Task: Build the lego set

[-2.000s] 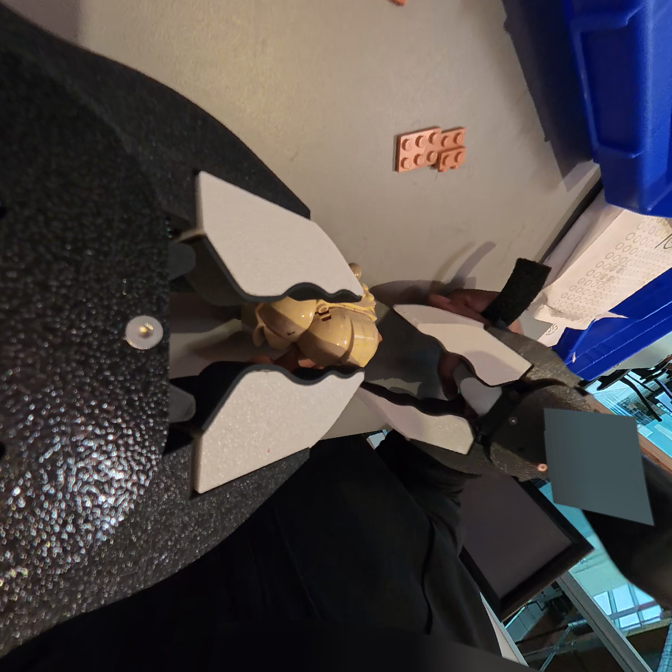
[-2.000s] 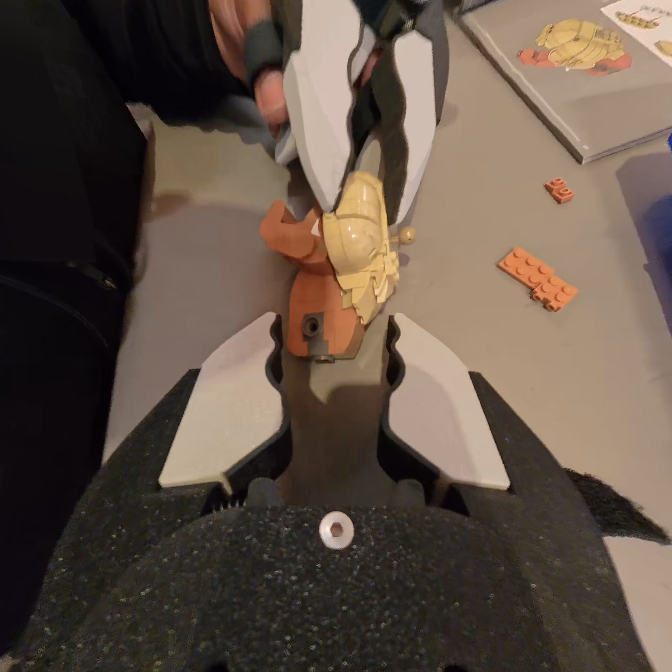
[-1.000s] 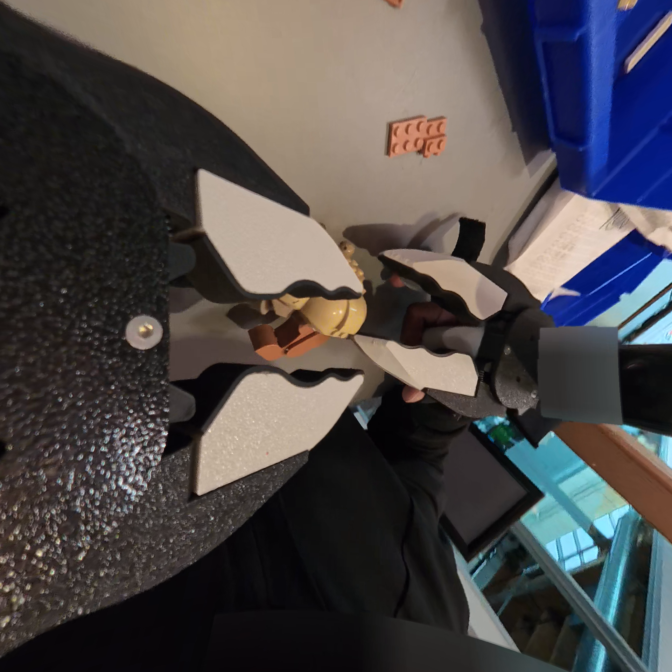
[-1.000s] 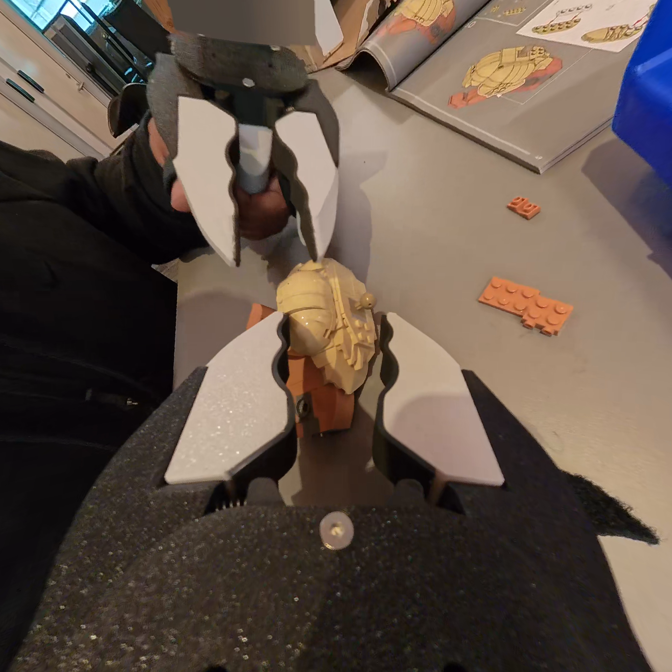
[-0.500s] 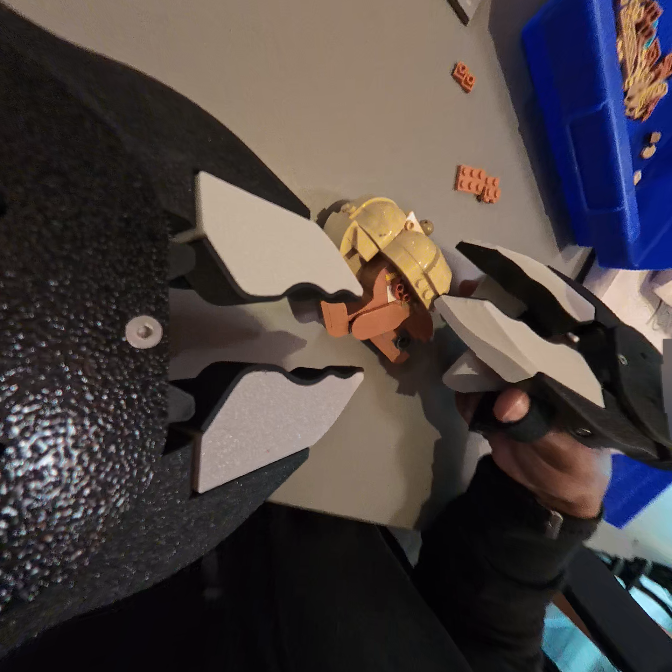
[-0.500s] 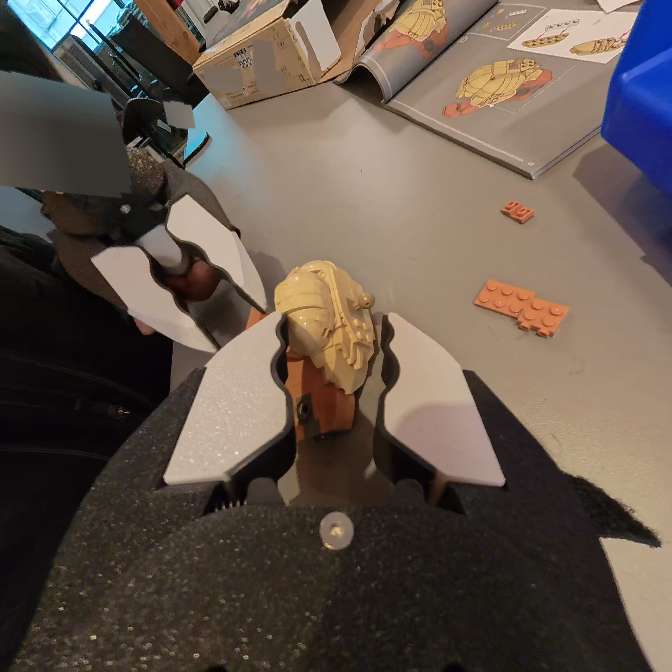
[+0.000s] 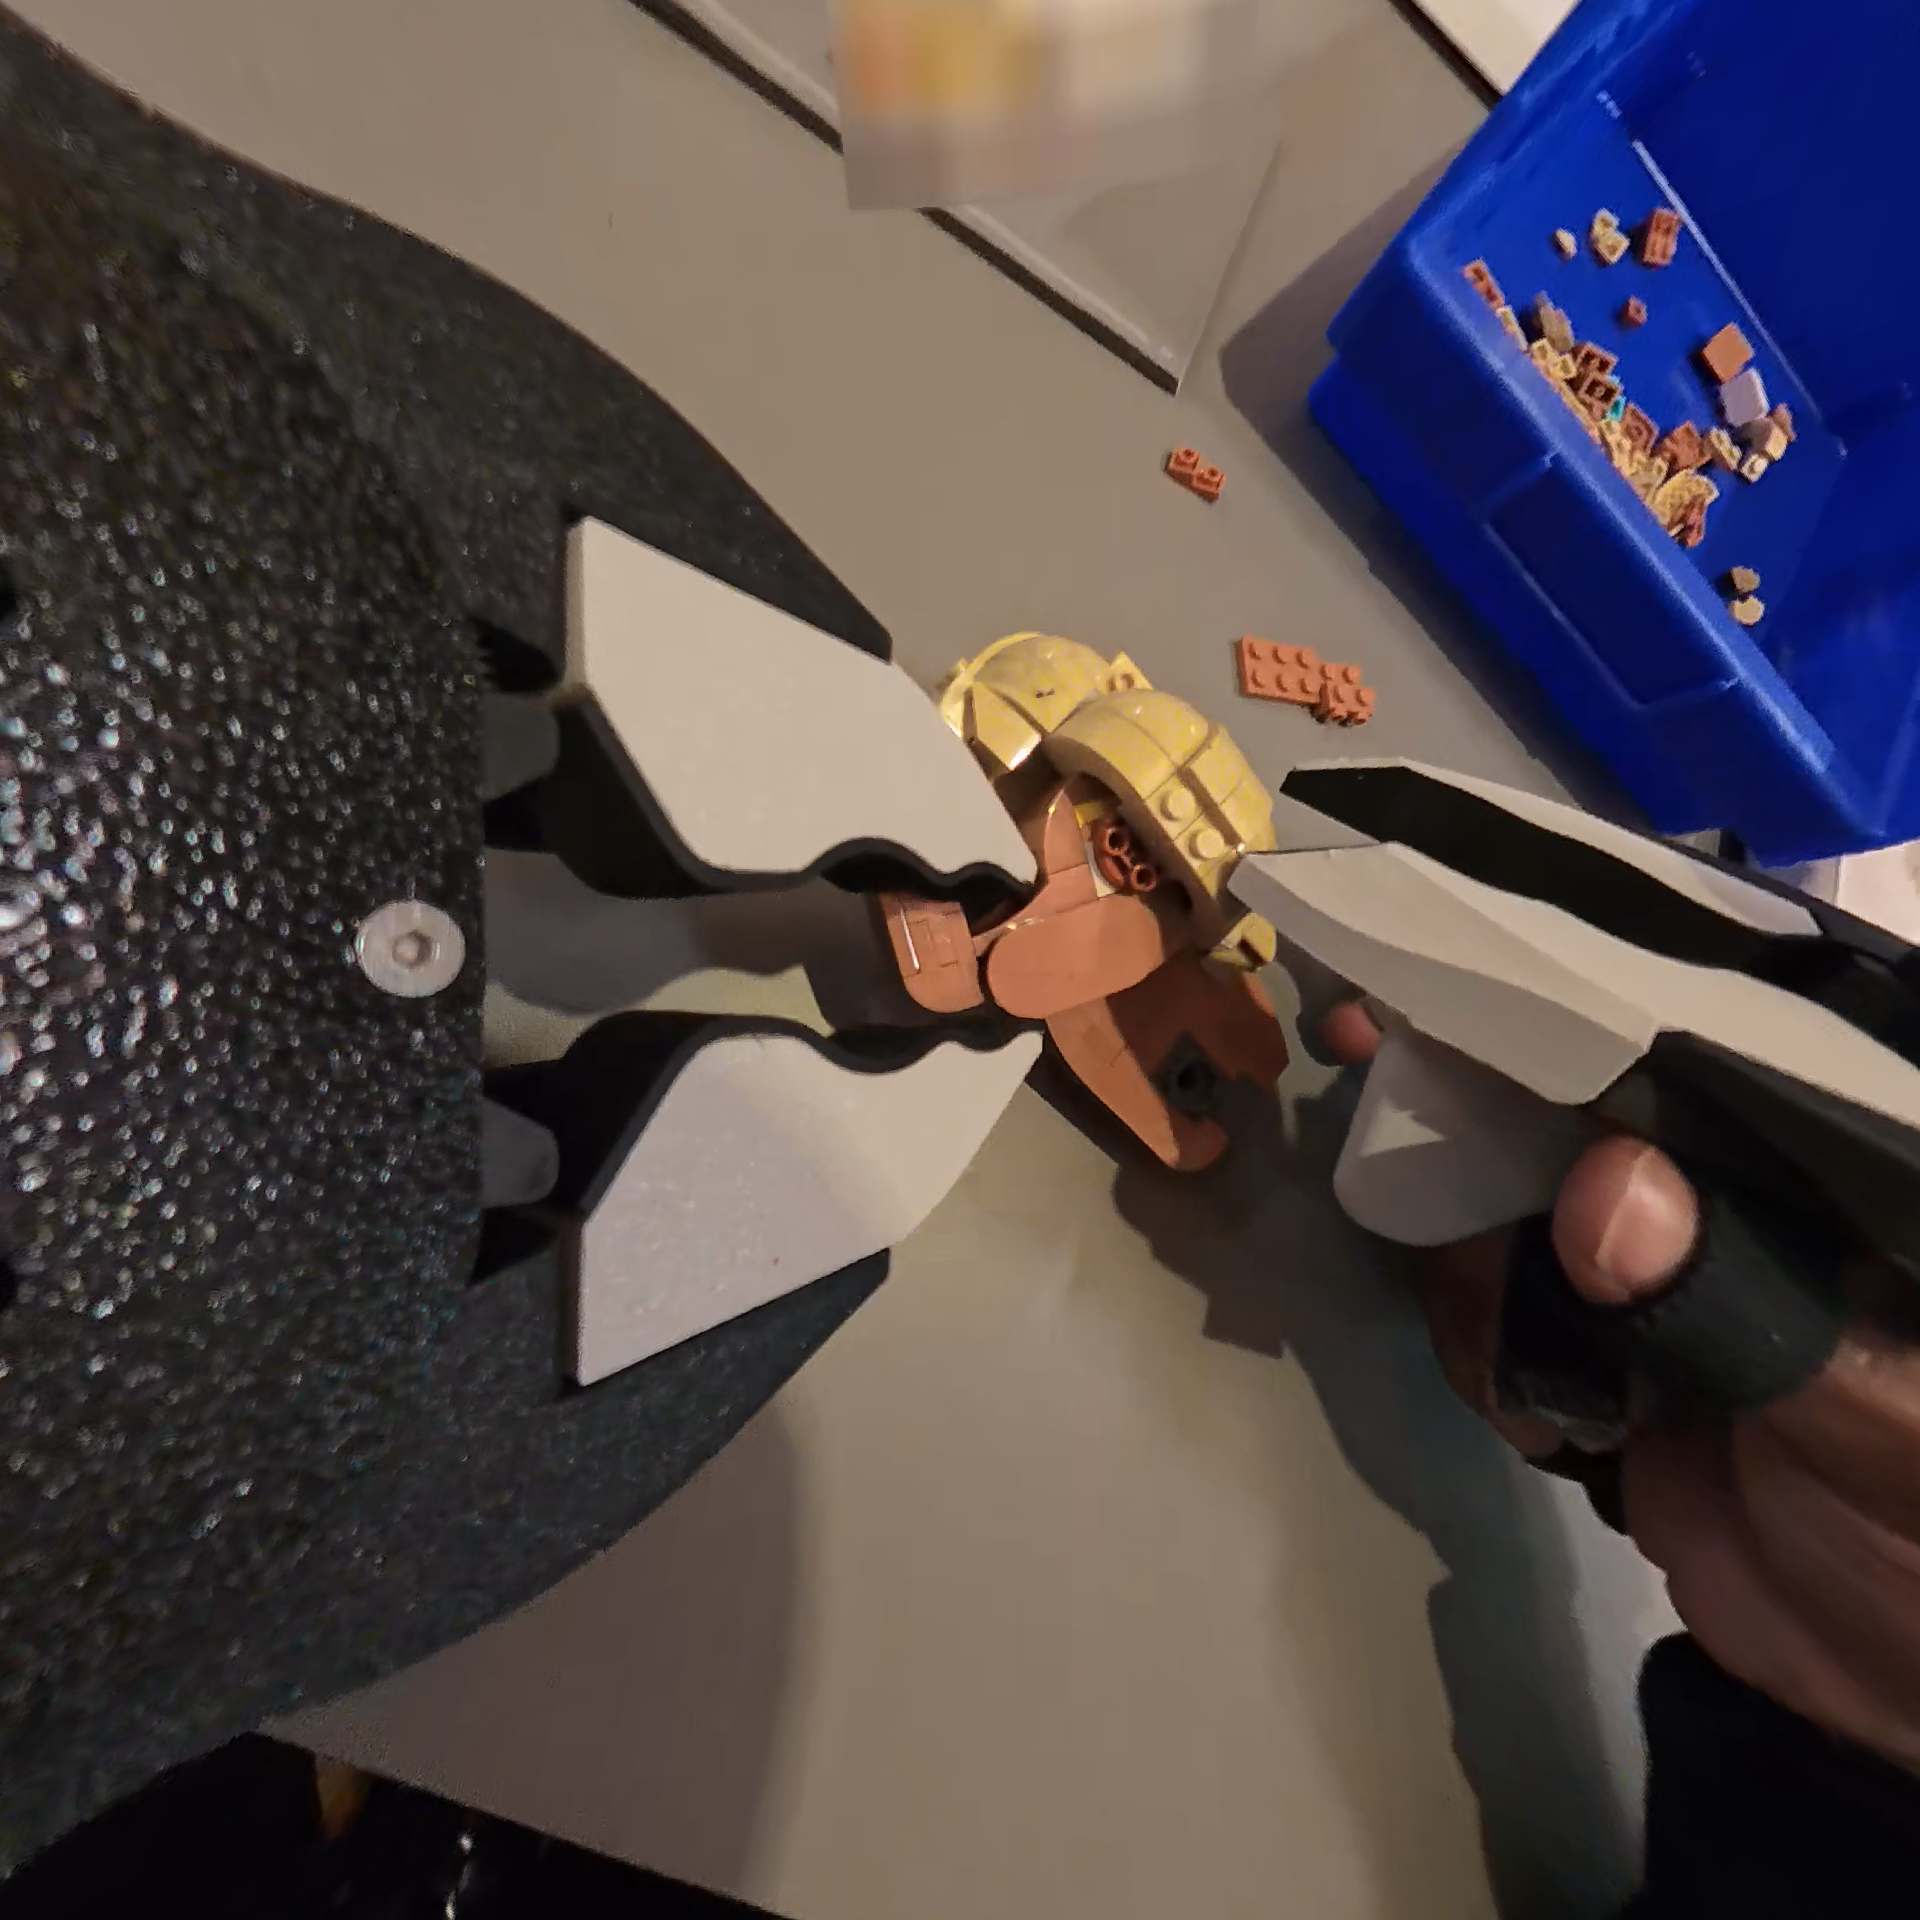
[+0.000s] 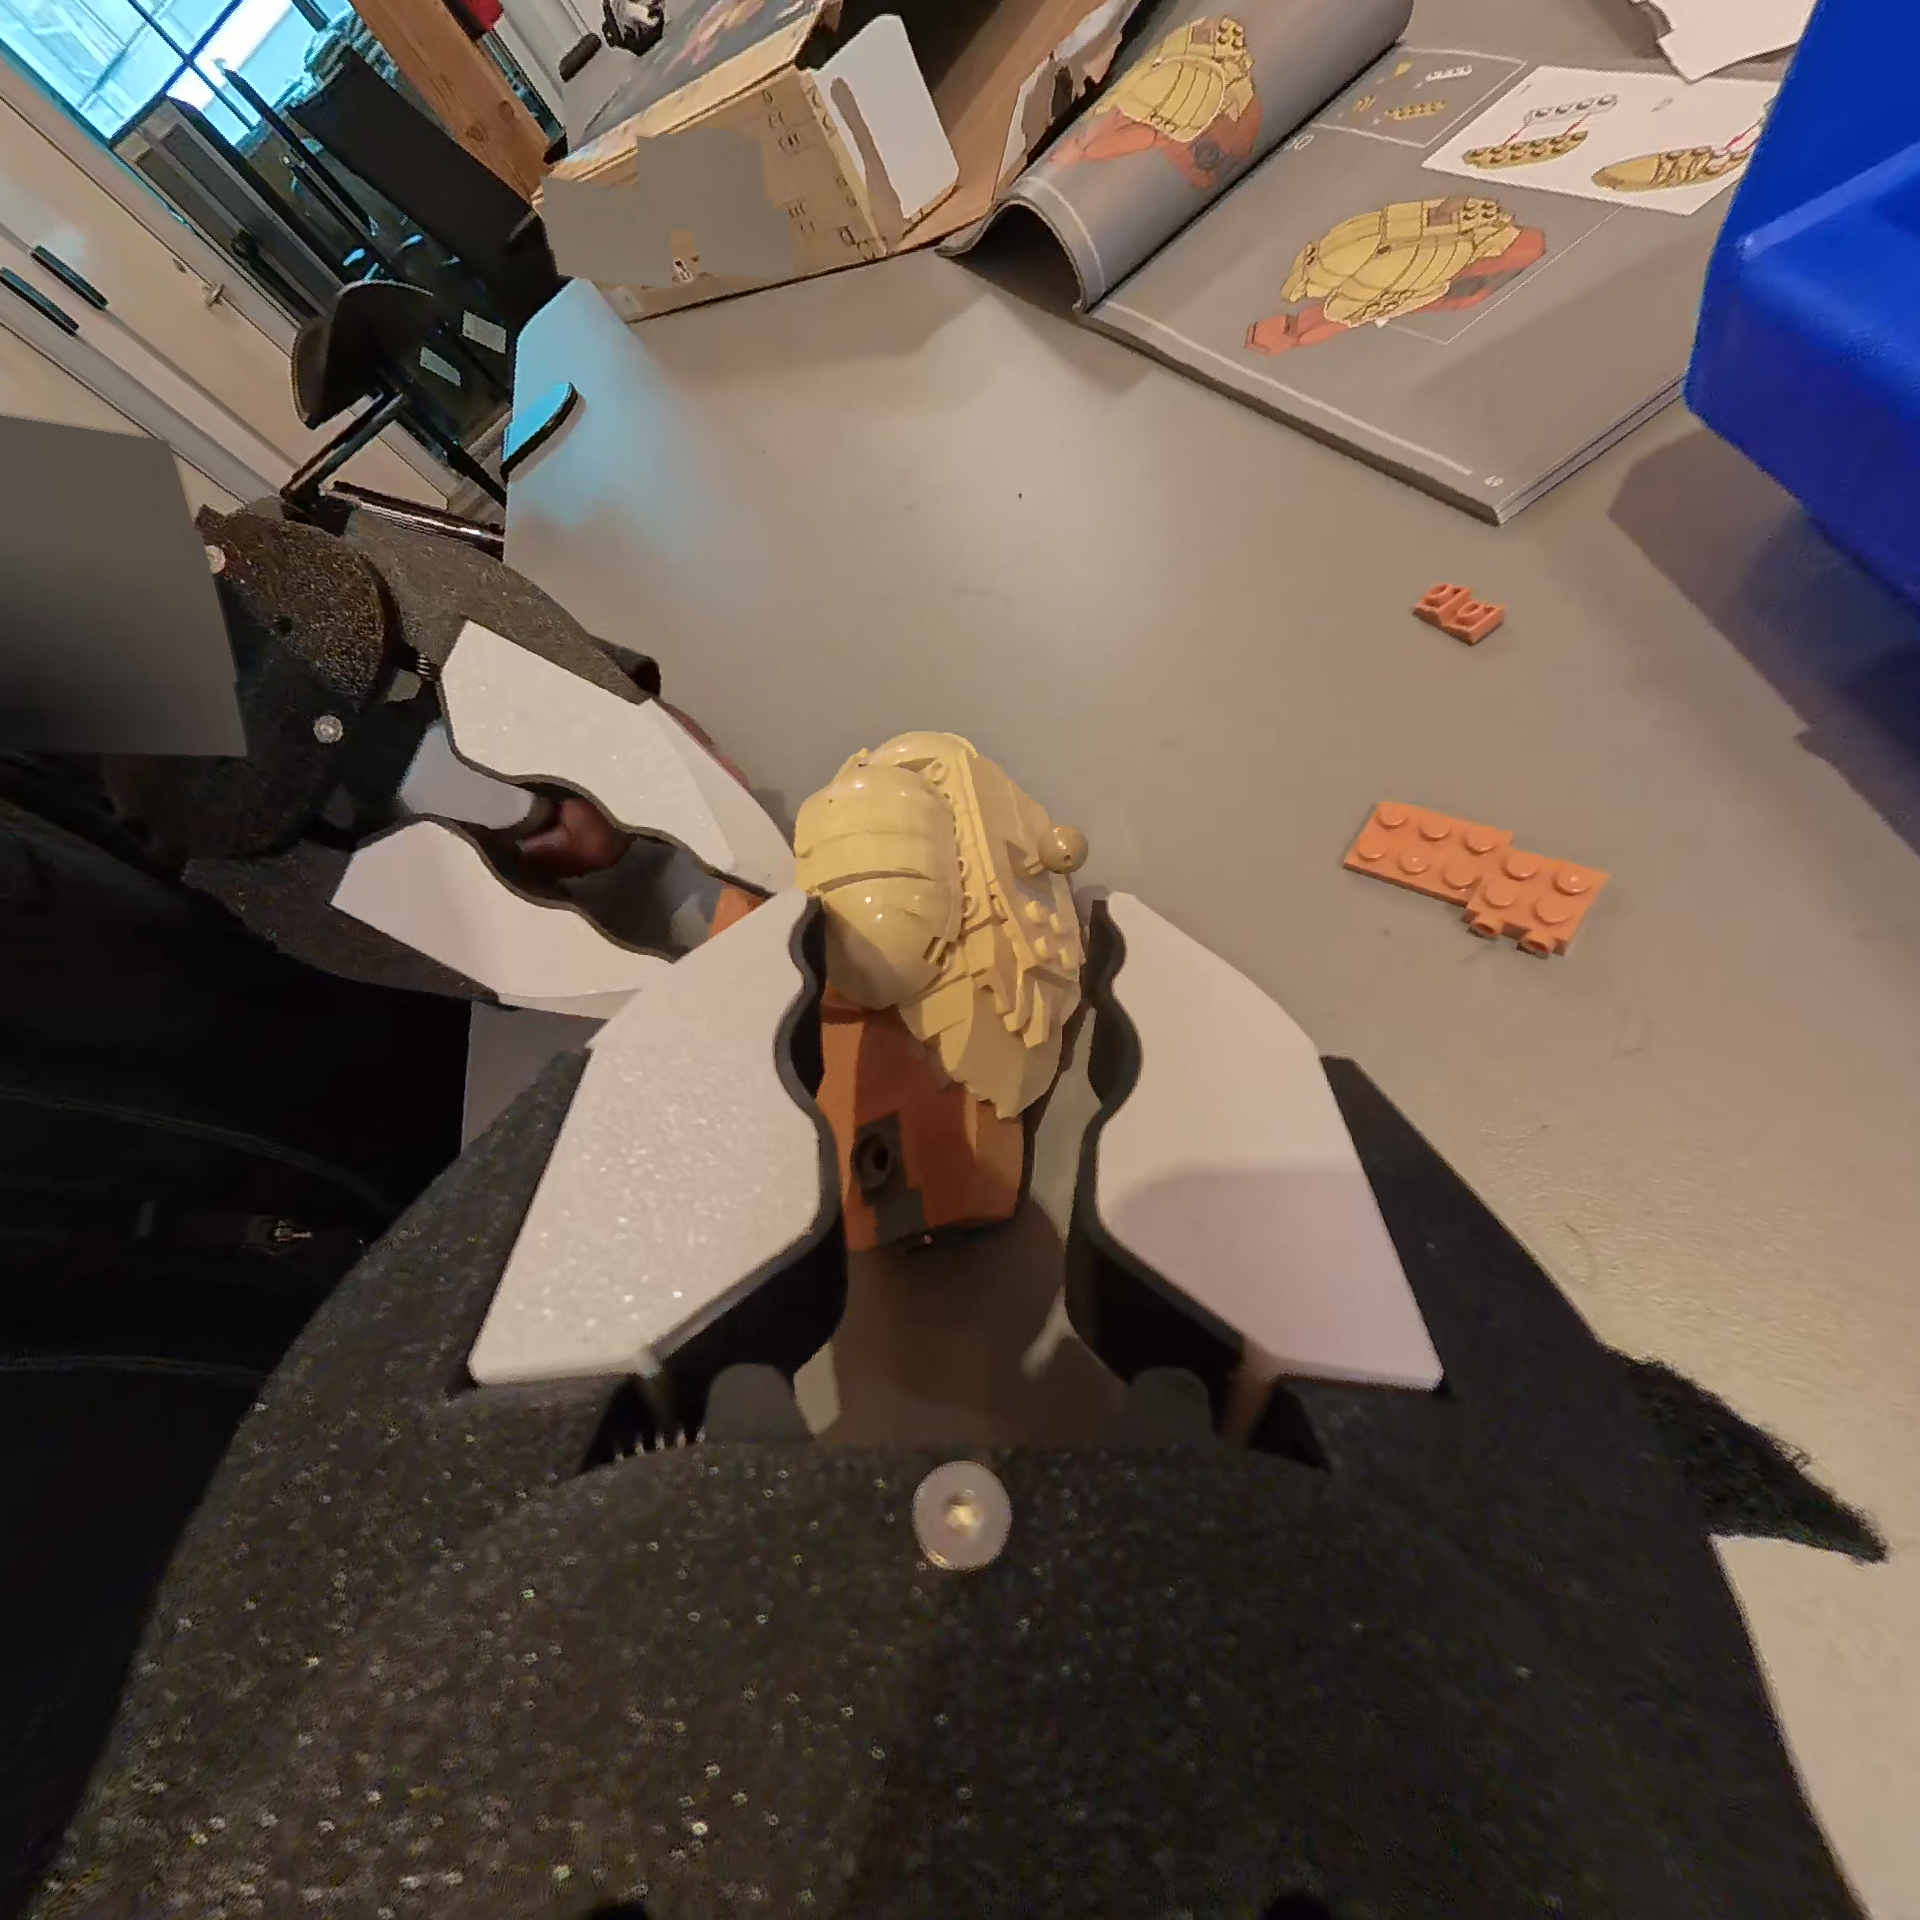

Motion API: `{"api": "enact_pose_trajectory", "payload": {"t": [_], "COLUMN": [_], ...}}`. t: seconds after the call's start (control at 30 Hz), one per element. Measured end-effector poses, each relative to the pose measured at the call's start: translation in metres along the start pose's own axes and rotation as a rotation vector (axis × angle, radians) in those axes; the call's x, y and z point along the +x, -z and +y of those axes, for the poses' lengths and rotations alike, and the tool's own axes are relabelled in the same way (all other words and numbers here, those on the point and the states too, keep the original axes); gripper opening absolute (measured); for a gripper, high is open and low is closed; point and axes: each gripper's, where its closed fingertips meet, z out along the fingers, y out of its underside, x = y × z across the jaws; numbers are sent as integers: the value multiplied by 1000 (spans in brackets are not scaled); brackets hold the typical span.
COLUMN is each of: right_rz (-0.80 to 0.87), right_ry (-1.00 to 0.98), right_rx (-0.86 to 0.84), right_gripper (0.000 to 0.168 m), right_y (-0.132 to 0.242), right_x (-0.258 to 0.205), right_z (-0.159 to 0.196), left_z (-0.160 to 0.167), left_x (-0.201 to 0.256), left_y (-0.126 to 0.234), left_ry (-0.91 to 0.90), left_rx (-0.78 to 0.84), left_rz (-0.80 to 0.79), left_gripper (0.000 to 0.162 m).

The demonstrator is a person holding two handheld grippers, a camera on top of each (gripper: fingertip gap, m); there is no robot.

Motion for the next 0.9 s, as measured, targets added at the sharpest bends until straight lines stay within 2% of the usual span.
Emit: {"api": "enact_pose_trajectory", "payload": {"t": [0.13,0.63,0.9], "right_rz": [-9,-22,-31], "right_ry": [6,31,-33], "right_rx": [-13,-14,-37], "right_gripper": [50,51,50], "right_y": [0,-2,1], "right_x": [-3,-14,-22], "right_z": [2,3,11], "left_z": [3,11,14], "left_x": [0,-6,-11], "left_y": [3,22,27], "left_ry": [-83,-133,-186], "left_rx": [22,87,124], "left_rz": [42,392,461], "left_gripper": [19,18,18]}}
